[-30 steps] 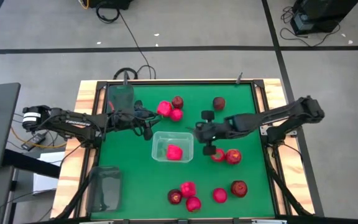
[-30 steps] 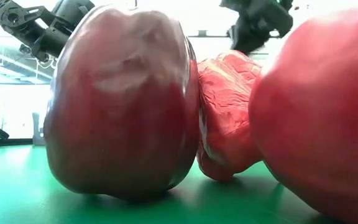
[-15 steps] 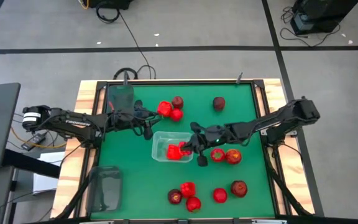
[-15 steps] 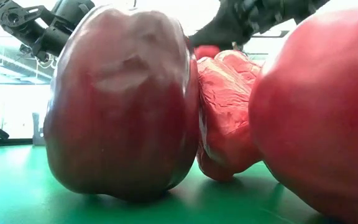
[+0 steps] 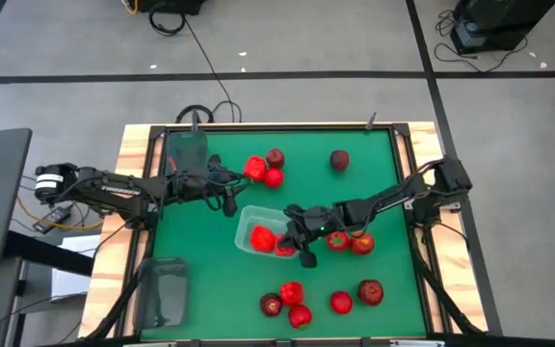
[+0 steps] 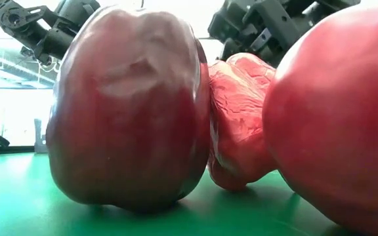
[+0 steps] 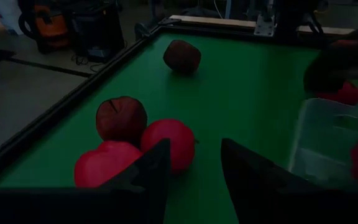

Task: Sort produce into baskets
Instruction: Put the red bell pepper into the transparent bin

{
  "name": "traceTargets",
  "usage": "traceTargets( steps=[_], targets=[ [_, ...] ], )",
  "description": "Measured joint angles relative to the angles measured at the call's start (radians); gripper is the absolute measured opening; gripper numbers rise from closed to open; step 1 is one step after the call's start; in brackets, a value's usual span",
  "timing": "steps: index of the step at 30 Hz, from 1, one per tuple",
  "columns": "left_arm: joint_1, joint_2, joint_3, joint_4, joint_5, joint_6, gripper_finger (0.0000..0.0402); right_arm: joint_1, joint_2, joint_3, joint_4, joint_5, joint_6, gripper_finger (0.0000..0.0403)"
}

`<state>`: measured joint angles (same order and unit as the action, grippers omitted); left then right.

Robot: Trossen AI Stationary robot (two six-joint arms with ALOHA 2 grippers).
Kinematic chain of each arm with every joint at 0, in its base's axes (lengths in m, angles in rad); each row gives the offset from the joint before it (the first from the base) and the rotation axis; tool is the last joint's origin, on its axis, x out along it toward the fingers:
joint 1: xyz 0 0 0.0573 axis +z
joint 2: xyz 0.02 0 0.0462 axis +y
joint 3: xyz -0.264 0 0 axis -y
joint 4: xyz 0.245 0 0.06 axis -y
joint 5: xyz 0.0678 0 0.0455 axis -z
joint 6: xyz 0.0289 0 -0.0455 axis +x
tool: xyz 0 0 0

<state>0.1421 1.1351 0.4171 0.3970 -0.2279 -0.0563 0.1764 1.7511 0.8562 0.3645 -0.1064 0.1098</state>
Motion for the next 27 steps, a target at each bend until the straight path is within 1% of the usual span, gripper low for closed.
traceTargets(
  steps=[2, 5, 9, 12, 14, 18, 23, 27],
  targets=[
    [0.0, 0.0, 0.0, -0.001, 0.0, 0.0, 0.015, 0.0, 0.0, 0.0, -0.003, -0.018, 0.003, 0.0052],
    [0.0, 0.0, 0.0, -0.001, 0.0, 0.0, 0.015, -0.001, -0.03, 0.0, 0.009, -0.017, -0.008, 0.0076],
    [0.0, 0.0, 0.0, -0.014, 0.0, 0.0, 0.015, -0.001, -0.073, 0.0, 0.065, -0.01, -0.013, 0.0117],
    [0.0, 0.0, 0.0, -0.029, -0.014, 0.0, 0.015, 0.004, -0.126, 0.0, 0.004, 0.044, -0.007, 0.0147],
    [0.0, 0.0, 0.0, -0.037, -0.023, 0.0, 0.015, 0.006, -0.183, 0.0, -0.092, 0.107, 0.013, 0.0161],
    [0.0, 0.0, 0.0, -0.037, -0.033, 0.0, 0.015, 0.006, -0.316, 0.0, -0.379, 0.191, 0.075, 0.0172],
    [0.0, 0.0, 0.0, -0.036, -0.033, 0.0, 0.015, 0.006, -0.477, 0.0, -0.764, 0.206, 0.223, 0.0167],
    [0.0, 0.0, 0.0, -0.036, -0.033, 0.0, 0.015, 0.015, -0.557, 0.0, -1.041, 0.251, 0.342, 0.0164]
  ],
)
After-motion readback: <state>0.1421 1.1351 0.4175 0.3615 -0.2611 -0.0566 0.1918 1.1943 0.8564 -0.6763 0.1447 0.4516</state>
